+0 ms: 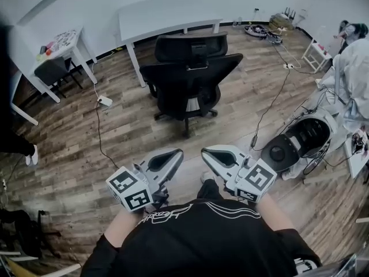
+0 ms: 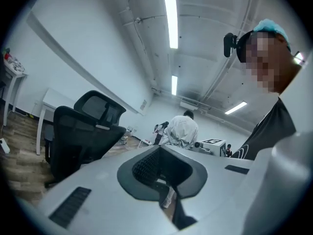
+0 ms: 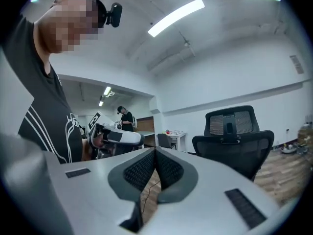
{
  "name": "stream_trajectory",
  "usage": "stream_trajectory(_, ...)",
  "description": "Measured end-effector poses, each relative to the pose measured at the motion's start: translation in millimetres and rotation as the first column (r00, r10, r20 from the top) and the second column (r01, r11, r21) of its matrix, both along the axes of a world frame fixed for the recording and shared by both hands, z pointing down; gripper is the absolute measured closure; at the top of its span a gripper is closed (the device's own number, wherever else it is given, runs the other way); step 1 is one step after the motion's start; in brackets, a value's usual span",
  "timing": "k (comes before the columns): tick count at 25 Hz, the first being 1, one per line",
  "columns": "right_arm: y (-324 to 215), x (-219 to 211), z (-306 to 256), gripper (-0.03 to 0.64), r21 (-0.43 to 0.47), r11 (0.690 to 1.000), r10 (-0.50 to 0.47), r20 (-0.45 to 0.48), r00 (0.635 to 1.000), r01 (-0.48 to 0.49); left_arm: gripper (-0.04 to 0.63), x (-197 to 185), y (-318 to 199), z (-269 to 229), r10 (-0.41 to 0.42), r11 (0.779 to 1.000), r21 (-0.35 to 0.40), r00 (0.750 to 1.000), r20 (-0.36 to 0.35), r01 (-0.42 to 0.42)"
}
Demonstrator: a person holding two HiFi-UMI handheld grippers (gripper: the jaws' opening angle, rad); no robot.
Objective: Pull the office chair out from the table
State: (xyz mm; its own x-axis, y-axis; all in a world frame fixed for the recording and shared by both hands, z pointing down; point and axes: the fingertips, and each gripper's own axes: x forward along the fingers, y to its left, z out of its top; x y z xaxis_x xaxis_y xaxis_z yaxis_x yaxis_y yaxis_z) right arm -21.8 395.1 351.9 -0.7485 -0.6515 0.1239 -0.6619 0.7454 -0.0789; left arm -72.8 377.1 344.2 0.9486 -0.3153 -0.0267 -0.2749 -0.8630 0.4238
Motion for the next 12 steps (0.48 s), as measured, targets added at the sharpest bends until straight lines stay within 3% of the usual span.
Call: stream_trajectory(12,28,-6,0,0.583,0.006,1.000,0.020,0.013,1.000,-0.020,0.589,-4,30,0,0.043,0.999,-0.003,0.999,-0.021,-0.043)
